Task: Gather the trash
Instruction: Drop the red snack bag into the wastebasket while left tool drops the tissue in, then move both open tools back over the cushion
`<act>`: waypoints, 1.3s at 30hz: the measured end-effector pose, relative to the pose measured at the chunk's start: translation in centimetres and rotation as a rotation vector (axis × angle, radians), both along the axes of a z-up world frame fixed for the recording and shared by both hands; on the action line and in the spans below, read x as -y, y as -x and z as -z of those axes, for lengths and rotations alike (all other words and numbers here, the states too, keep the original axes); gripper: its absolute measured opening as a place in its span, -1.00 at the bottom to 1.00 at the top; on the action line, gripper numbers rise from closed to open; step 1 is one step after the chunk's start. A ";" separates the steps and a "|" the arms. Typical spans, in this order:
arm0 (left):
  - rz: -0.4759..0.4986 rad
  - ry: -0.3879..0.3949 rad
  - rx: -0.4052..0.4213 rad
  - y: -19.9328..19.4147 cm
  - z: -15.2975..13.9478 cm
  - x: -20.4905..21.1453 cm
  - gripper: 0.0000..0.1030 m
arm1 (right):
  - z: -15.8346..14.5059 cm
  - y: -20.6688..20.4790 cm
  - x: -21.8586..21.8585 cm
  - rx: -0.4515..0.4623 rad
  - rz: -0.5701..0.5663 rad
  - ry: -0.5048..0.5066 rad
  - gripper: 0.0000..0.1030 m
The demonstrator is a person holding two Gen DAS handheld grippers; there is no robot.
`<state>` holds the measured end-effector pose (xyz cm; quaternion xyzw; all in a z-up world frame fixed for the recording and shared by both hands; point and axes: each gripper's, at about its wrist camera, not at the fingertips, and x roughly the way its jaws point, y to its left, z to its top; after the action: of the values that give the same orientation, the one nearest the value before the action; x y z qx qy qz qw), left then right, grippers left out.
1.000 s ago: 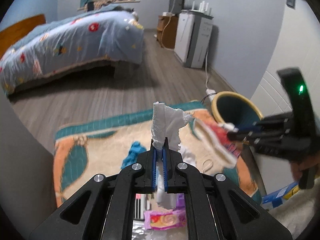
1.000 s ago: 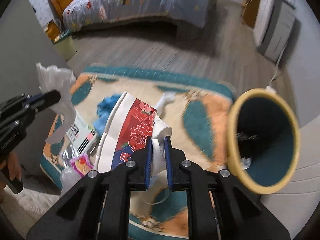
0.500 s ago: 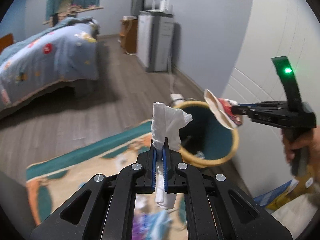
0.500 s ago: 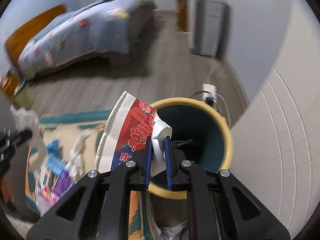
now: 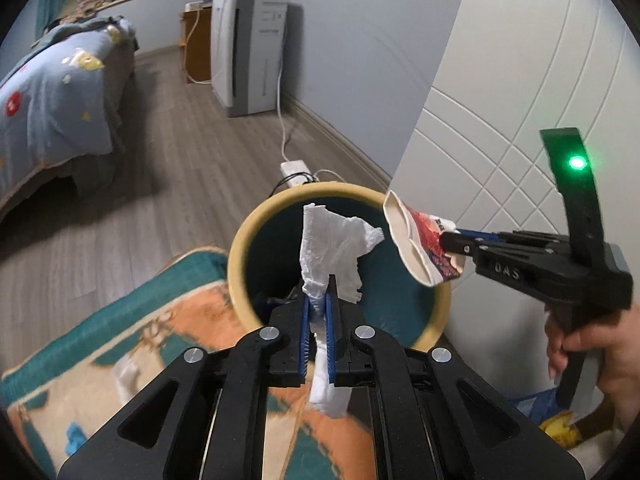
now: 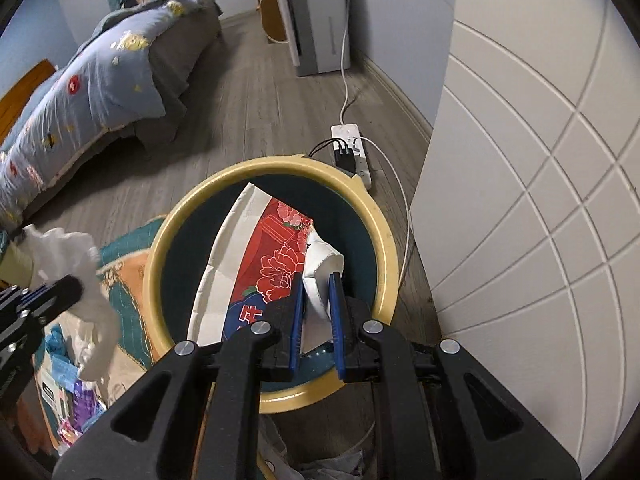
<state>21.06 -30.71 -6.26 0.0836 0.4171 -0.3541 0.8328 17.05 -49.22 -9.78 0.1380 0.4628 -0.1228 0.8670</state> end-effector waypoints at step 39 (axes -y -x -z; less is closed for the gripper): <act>-0.630 -0.097 0.213 11.4 -8.0 -28.9 0.89 | -9.1 2.5 -18.0 0.136 -0.312 0.078 0.89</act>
<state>9.70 -1.84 1.76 0.0267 0.3492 -0.0484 0.9354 14.50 -31.25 -0.65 0.0387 0.4137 0.0053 0.9096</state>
